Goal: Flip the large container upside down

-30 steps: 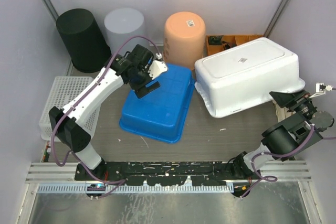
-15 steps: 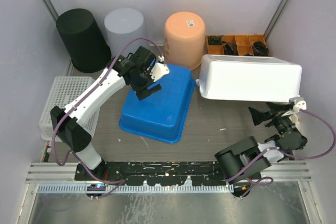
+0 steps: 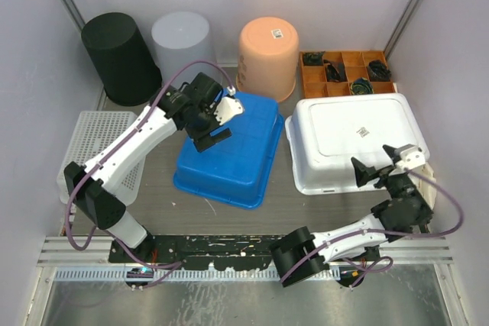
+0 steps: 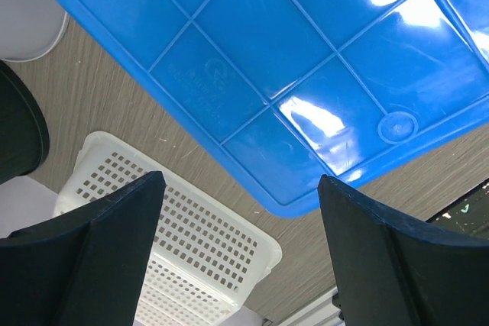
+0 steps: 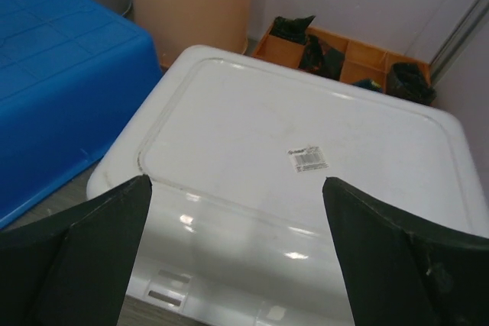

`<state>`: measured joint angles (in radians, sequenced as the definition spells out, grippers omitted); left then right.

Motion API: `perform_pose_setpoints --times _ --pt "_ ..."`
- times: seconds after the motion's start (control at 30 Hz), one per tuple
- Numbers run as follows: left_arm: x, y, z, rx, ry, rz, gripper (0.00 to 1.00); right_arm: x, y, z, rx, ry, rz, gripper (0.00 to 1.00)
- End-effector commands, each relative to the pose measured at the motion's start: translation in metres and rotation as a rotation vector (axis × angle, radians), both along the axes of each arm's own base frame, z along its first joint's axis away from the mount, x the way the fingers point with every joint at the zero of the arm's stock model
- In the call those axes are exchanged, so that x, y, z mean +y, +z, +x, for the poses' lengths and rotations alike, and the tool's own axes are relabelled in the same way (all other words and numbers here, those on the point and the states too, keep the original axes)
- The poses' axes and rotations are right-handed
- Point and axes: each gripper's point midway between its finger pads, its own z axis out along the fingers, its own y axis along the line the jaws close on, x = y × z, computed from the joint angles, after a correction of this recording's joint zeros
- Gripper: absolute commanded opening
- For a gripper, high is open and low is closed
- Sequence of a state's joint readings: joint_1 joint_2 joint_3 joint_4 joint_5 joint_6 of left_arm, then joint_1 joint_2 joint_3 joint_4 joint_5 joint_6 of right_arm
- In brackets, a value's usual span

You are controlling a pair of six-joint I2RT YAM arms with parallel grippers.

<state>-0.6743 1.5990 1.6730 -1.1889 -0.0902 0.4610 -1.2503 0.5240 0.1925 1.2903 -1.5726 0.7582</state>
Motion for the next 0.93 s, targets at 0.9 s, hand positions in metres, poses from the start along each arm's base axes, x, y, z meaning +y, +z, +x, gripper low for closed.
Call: perform_pose_setpoints --times 0.9 --pt "0.220 0.158 -0.016 -0.737 0.891 -0.449 0.86 0.091 0.148 0.263 0.221 -0.355 0.158 1.00"
